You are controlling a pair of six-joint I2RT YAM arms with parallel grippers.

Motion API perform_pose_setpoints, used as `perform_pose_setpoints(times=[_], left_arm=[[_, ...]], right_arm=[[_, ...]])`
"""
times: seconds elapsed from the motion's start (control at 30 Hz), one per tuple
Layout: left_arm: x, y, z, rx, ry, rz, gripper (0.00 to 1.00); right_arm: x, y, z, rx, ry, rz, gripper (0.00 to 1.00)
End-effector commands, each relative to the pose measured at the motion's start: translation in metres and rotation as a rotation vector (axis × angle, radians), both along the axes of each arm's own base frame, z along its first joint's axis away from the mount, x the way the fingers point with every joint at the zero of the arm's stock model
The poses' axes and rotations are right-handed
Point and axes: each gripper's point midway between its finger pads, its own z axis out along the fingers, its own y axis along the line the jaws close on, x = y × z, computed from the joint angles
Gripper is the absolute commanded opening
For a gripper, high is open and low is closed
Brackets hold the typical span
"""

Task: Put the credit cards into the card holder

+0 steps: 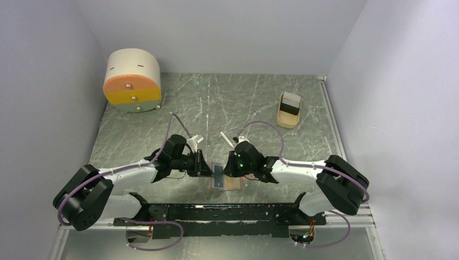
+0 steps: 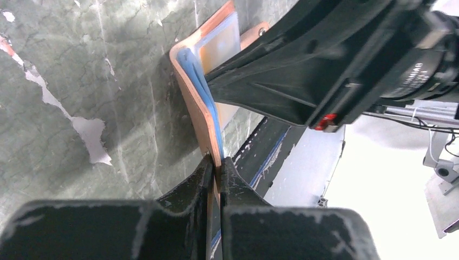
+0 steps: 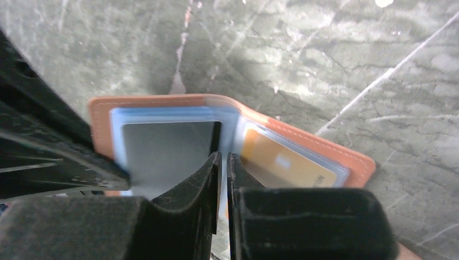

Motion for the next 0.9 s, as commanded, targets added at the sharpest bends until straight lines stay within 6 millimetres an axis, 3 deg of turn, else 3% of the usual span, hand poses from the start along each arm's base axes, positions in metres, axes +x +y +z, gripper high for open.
perform_pose_setpoints(times=[0.0, 0.13, 0.23, 0.57, 0.87], left_arm=[[-0.001, -0.001, 0.014, 0.007, -0.012, -0.073, 0.09], [0.003, -0.009, 0.027, -0.061, -0.037, -0.08, 0.14], [0.005, -0.015, 0.031, -0.109, -0.048, -0.083, 0.13], [0.012, -0.014, 0.002, -0.06, -0.018, -0.053, 0.09], [0.022, -0.002, -0.001, 0.052, -0.042, 0.008, 0.1]], right_arm=[[-0.002, 0.006, -0.01, 0.034, 0.009, 0.013, 0.13], [-0.005, 0.009, -0.021, 0.04, 0.032, 0.022, 0.13], [-0.007, 0.011, -0.024, 0.052, 0.04, 0.021, 0.13], [-0.006, 0.007, -0.026, 0.033, 0.035, 0.014, 0.14], [0.0, 0.004, -0.013, 0.008, 0.007, -0.003, 0.16]])
